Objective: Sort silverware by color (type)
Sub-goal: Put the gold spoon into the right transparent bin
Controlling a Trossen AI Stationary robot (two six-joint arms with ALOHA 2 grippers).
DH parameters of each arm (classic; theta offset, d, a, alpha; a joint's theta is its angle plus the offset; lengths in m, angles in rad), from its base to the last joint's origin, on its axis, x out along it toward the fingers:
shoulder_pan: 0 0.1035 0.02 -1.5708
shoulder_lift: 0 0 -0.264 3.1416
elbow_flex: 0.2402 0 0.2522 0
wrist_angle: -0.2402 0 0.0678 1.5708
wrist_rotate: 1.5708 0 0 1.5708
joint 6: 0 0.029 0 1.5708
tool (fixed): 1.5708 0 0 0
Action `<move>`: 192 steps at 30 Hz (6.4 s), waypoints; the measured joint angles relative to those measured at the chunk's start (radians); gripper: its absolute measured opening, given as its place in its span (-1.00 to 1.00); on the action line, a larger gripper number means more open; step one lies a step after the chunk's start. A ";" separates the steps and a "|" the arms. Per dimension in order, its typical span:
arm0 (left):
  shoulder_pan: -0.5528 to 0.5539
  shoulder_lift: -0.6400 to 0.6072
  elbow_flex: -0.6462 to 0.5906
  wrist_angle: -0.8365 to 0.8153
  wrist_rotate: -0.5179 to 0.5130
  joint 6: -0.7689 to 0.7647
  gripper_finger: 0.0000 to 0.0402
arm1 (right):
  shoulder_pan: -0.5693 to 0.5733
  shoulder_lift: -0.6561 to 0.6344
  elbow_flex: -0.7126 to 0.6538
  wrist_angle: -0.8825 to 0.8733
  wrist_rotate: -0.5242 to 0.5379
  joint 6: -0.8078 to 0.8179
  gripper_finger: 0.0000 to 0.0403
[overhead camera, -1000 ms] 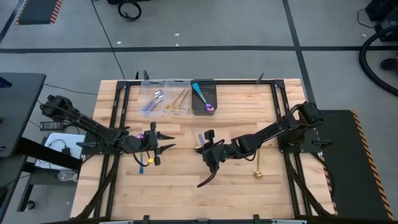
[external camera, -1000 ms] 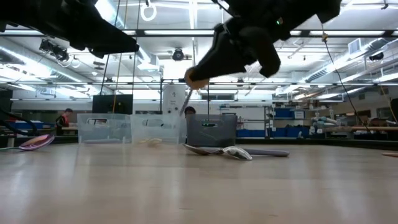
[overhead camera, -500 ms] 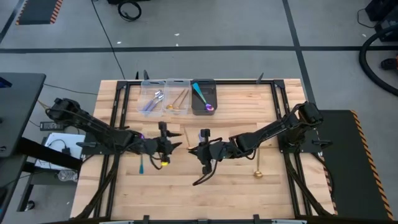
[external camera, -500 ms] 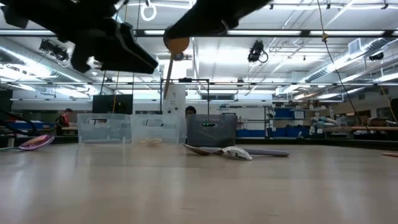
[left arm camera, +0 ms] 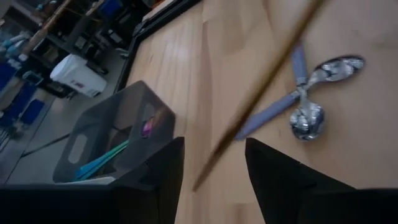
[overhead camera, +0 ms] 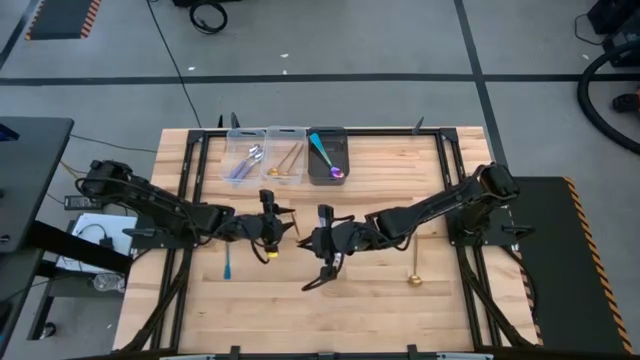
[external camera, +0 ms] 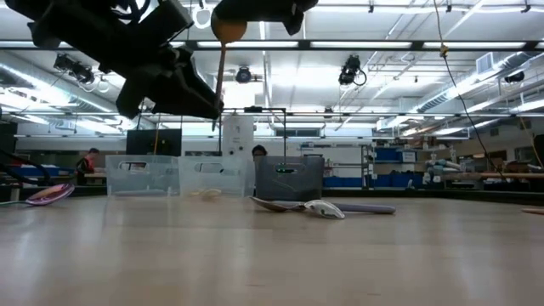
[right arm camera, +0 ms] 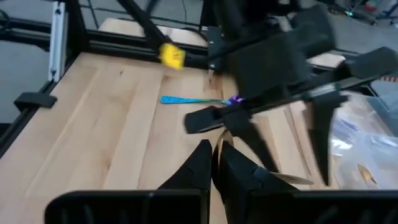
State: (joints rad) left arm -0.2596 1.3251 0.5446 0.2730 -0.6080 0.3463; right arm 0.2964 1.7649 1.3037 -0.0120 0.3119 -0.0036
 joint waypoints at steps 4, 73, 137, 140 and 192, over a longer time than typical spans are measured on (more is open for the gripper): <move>0.000 0.005 0.000 -0.015 0.005 0.006 -0.27 | -0.013 0.000 0.000 0.016 0.000 0.036 -0.88; 0.018 0.005 -0.002 0.281 0.005 0.244 -0.88 | -0.112 -0.048 -0.344 0.739 -0.082 -0.539 -0.03; -0.250 -0.348 -0.001 -0.391 -0.155 -0.523 -0.27 | -0.329 -0.048 -0.248 0.507 -0.314 -0.516 -0.91; -0.258 -0.347 -0.002 -0.393 -0.155 -0.526 -0.27 | -0.348 -0.048 -0.209 0.455 -0.313 -0.570 -0.91; -0.286 -0.541 -0.002 -0.527 -0.186 -0.615 -0.27 | -0.649 0.384 0.372 -0.019 -0.417 -1.070 -0.91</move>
State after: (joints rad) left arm -0.5457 0.7845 0.5430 -0.2544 -0.7937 -0.2687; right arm -0.3524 2.1487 1.6755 -0.0307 -0.1051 -1.0737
